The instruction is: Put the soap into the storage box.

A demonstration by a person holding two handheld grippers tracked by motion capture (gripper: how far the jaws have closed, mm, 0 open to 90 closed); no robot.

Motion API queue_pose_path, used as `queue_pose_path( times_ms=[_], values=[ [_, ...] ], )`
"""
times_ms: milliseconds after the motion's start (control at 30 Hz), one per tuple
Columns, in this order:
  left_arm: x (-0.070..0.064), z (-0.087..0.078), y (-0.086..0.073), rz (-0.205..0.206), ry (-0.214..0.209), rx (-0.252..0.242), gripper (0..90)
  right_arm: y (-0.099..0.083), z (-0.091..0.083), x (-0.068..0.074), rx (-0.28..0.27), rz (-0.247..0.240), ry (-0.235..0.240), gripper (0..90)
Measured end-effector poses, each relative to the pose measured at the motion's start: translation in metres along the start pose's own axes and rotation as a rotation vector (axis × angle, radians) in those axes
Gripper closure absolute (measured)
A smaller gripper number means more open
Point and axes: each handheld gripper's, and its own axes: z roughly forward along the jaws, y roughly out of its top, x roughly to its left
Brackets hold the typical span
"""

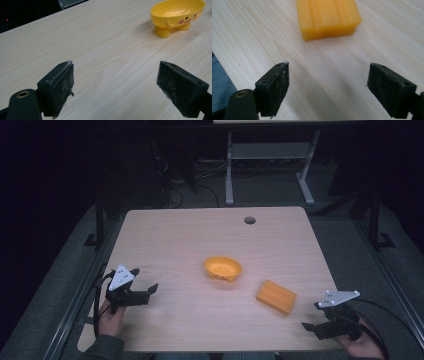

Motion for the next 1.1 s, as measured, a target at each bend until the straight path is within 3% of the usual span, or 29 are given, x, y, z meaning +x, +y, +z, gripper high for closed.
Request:
queue_pose_path(
  times_ms=[567, 1100],
  values=[
    [0.002, -0.001, 0.0, -0.01, -0.001, -0.009, 13.4, 0.061, 0.002, -0.001, 0.042, -0.114, 0.016, 16.9],
    [0.003, -0.001, 0.0, -0.011, -0.001, -0.016, 13.4, 0.093, 0.024, 0.0, 0.09, -0.145, 0.051, 15.9]
  ],
)
